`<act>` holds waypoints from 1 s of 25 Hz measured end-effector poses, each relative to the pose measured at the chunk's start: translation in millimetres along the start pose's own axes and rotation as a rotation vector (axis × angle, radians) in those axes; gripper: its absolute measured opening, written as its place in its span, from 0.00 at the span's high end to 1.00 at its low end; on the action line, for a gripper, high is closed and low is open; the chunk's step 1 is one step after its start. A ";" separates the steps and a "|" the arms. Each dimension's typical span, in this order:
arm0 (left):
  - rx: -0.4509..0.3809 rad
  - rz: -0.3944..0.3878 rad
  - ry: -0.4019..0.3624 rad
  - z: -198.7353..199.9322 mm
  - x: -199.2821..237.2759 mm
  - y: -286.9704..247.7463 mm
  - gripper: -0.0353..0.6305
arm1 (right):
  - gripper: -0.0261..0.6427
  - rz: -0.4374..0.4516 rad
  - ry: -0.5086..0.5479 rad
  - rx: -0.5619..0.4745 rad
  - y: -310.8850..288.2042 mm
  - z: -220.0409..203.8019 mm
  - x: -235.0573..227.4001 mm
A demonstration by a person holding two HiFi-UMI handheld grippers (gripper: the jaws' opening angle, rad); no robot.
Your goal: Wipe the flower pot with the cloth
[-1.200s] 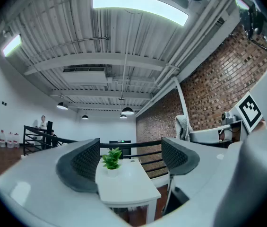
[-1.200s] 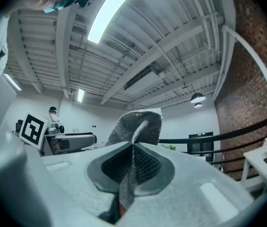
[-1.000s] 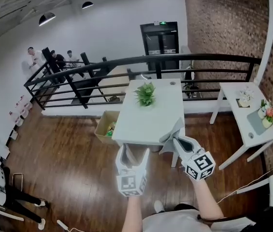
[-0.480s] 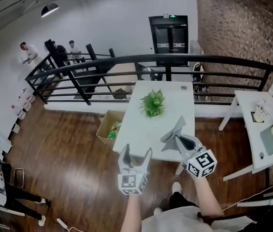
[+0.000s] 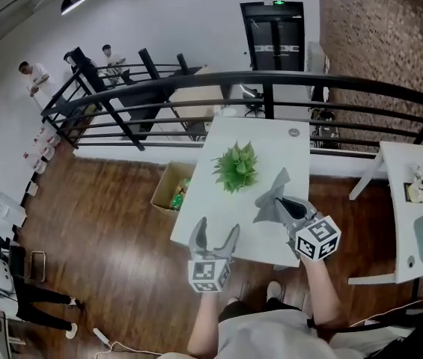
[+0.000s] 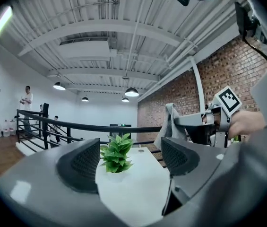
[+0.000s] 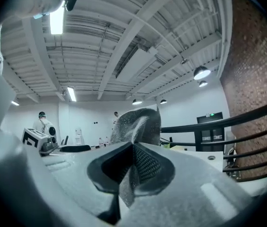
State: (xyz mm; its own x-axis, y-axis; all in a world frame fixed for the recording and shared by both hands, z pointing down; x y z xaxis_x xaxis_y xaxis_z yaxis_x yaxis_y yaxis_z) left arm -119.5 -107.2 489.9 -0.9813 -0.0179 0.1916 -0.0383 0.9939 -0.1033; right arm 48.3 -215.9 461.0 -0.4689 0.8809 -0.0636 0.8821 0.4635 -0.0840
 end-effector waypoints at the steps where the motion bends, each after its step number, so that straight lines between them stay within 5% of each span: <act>1: 0.025 -0.004 0.009 -6.8 3.4 -6.0 0.32 | 0.97 0.010 -0.010 0.004 -4.9 -3.5 -0.9; 5: 0.092 -0.046 0.050 -29.5 10.9 -39.7 0.32 | 0.96 0.009 -0.023 0.024 -17.0 -17.5 -20.4; 9: 0.200 -0.071 0.004 -62.7 37.1 -67.2 0.30 | 0.96 -0.047 -0.053 0.046 -25.2 -33.6 -36.4; 15: 0.328 -0.125 -0.002 -112.9 77.5 -117.9 0.18 | 0.96 -0.112 -0.066 0.056 -33.6 -39.5 -44.8; 18: 0.333 -0.180 0.057 -140.3 88.7 -147.0 0.00 | 0.96 -0.133 -0.081 0.088 -35.8 -53.7 -42.9; 25: 0.334 -0.163 0.088 -211.5 115.9 -211.2 0.00 | 0.97 -0.218 -0.119 0.193 -21.1 -98.6 -40.2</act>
State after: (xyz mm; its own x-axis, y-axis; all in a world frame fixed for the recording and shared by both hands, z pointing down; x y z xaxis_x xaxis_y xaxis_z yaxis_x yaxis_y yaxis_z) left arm -185.3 -296.2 740.3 -0.9378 -0.1489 0.3138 -0.2662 0.8883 -0.3742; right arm 52.9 -251.6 563.4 -0.6581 0.7401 -0.1385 0.7408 0.6034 -0.2953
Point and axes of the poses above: the fingertips, and each gripper's own axes: y backward along the fingers, x to its left, z out of its top, the point moved 4 cm from there along y, backward along the fingers, and after that the axes turned 7 degrees about y, right-handed, at the moved point
